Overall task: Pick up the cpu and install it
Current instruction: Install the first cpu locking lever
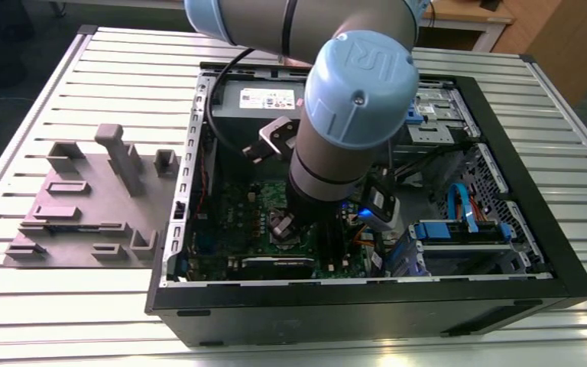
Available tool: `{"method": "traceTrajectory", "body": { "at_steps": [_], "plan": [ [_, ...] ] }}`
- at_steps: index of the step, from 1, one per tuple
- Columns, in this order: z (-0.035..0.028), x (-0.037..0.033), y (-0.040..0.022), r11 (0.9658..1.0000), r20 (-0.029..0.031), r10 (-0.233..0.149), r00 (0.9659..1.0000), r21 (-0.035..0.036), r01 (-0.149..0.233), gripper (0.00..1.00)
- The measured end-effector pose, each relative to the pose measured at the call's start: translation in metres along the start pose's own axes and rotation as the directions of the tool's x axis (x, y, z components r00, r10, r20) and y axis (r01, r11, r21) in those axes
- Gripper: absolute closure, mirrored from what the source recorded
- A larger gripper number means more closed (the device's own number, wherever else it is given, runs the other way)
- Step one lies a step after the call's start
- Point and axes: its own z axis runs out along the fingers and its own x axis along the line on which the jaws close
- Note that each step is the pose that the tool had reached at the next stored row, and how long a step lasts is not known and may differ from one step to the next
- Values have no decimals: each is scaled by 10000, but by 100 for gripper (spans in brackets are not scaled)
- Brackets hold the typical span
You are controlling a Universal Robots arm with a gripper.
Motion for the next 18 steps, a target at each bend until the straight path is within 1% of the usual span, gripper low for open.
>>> {"method": "traceTrajectory", "body": {
  "at_steps": [3, 7, 11, 18],
  "plan": [
    [9, 1, -7, 10000, -8, -53, 10000, -3, 53, 90],
    [32, 7, -17, 9999, -33, -162, 9999, -7, 162, 90],
    [33, 3, -25, 9996, -62, -299, 9995, -13, 299, 90],
    [32, -7, -39, 9995, -67, -330, 9994, -17, 330, 90]
  ]
}}
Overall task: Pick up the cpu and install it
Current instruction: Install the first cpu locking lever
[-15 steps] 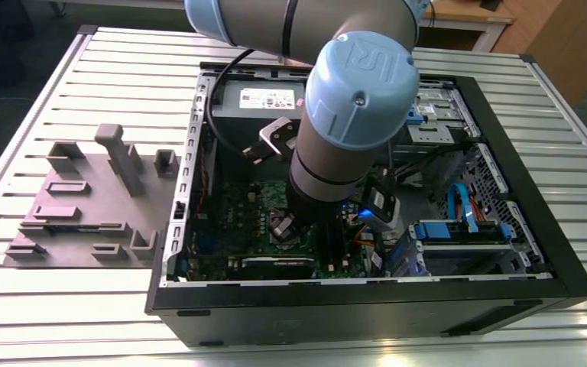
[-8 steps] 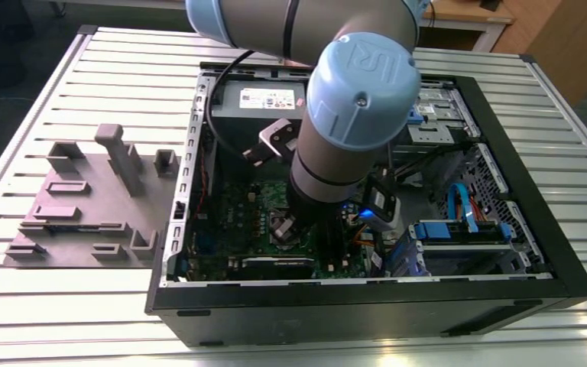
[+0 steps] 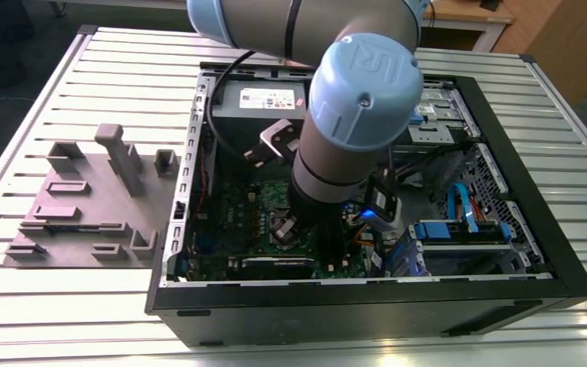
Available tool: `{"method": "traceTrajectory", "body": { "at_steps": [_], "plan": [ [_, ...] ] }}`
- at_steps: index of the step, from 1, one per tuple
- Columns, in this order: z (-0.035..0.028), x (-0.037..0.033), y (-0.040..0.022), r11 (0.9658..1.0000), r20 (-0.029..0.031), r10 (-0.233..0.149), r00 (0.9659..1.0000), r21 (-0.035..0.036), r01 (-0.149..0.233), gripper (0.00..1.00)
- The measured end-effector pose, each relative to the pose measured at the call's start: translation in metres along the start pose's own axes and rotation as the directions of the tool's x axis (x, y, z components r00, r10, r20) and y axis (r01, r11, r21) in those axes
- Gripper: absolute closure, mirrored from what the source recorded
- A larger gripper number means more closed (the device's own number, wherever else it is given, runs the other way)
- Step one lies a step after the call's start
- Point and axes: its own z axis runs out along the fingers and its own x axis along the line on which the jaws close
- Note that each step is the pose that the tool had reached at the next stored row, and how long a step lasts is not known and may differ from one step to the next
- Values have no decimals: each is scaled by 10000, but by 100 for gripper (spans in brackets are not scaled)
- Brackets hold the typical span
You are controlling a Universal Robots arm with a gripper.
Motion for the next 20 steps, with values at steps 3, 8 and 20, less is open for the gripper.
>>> {"method": "traceTrajectory", "body": {
  "at_steps": [3, 8, 20],
  "plan": [
    [3, -2, -11, 10000, 7, -3, 10000, -6, 3, 90],
    [3, -10, -46, 10000, 10, -4, 10000, -24, 4, 90],
    [5, -5, -59, 10000, 19, -5, 10000, -13, 5, 90]
  ]
}}
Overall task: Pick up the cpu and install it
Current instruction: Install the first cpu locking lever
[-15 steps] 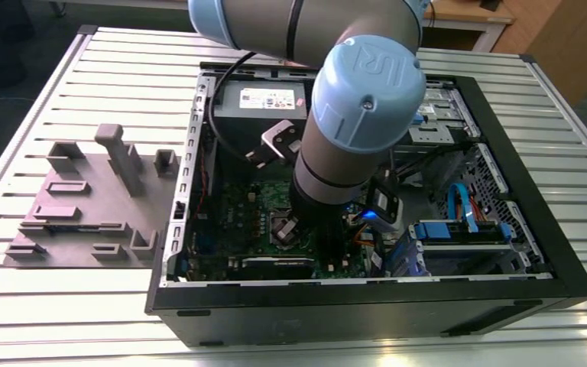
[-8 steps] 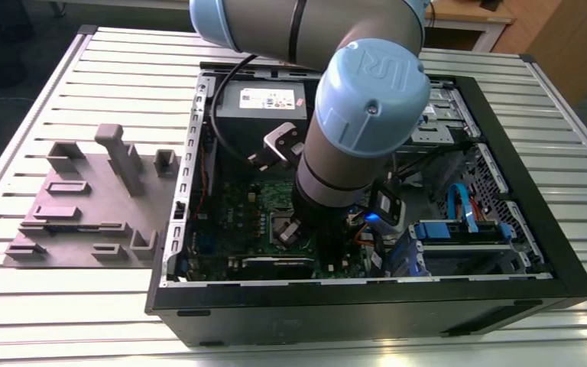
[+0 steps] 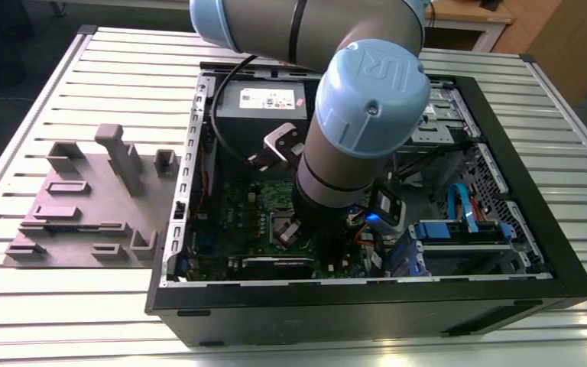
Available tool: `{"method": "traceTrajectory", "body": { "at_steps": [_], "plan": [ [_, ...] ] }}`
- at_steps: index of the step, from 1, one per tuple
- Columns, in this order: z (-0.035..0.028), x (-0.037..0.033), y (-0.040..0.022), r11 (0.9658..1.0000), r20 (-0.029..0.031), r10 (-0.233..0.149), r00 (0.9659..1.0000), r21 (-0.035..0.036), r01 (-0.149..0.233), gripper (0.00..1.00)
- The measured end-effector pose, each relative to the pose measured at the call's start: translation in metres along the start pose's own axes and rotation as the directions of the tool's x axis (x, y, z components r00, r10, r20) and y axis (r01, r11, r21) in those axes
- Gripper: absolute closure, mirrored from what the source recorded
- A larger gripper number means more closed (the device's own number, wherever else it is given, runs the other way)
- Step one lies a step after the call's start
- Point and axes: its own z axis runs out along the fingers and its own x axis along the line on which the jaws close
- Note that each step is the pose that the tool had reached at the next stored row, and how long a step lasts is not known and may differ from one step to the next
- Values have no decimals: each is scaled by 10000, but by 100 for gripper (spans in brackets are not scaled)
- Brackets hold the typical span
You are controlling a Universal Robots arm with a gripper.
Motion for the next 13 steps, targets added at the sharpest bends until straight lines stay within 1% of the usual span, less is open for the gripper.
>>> {"method": "traceTrajectory", "body": {
  "at_steps": [2, 3, 6, 10, 13],
  "plan": [
    [0, 0, 0, 10000, -2, -27, 10000, -4, 27, 90],
    [0, 0, 0, 9999, -10, -100, 9999, -9, 100, 90],
    [0, 2, 3, 9990, -58, -448, 9990, -35, 447, 90],
    [0, 34, 20, 9983, -69, -584, 9983, -39, 583, 90],
    [0, 37, 21, 9982, -72, -607, 9981, -39, 606, 90]
  ]
}}
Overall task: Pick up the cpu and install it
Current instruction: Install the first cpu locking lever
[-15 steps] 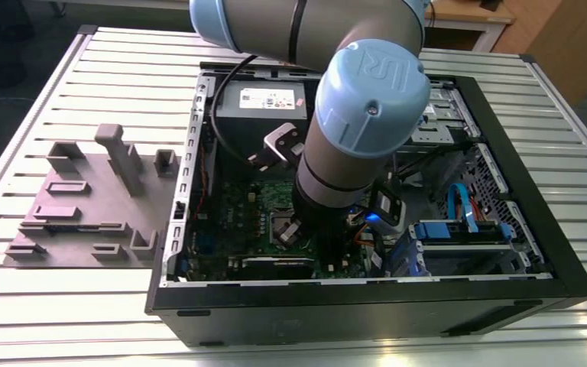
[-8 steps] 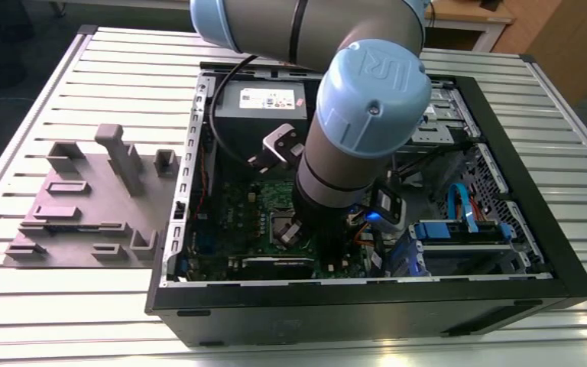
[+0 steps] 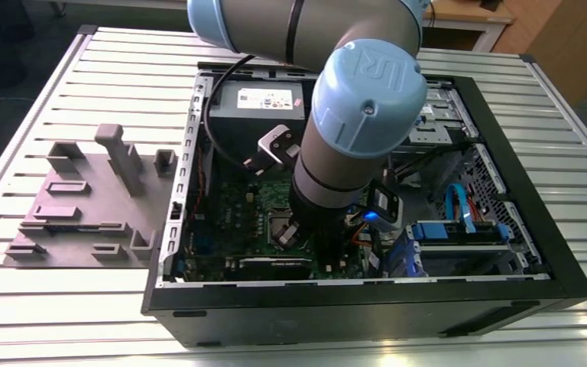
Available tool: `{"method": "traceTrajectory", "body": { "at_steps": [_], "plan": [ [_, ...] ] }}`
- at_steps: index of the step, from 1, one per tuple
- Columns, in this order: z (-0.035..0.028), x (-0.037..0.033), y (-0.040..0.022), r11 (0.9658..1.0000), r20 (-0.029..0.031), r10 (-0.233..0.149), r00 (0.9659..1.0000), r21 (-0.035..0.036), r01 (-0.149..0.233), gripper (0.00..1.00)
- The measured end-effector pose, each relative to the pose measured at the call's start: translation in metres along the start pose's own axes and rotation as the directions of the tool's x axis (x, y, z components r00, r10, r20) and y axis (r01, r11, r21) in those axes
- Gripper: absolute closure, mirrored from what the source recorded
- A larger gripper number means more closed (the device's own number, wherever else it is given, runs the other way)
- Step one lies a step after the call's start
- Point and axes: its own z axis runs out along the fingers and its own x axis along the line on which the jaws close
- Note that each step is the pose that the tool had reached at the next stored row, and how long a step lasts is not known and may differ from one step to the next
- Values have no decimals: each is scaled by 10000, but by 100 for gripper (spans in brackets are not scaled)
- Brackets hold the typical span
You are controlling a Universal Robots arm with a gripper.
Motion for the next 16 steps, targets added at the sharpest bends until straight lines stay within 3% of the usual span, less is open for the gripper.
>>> {"method": "traceTrajectory", "body": {
  "at_steps": [16],
  "plan": [
    [-52, -11, -1, 10000, -56, 23, 10000, 43, -22, 90]
  ]
}}
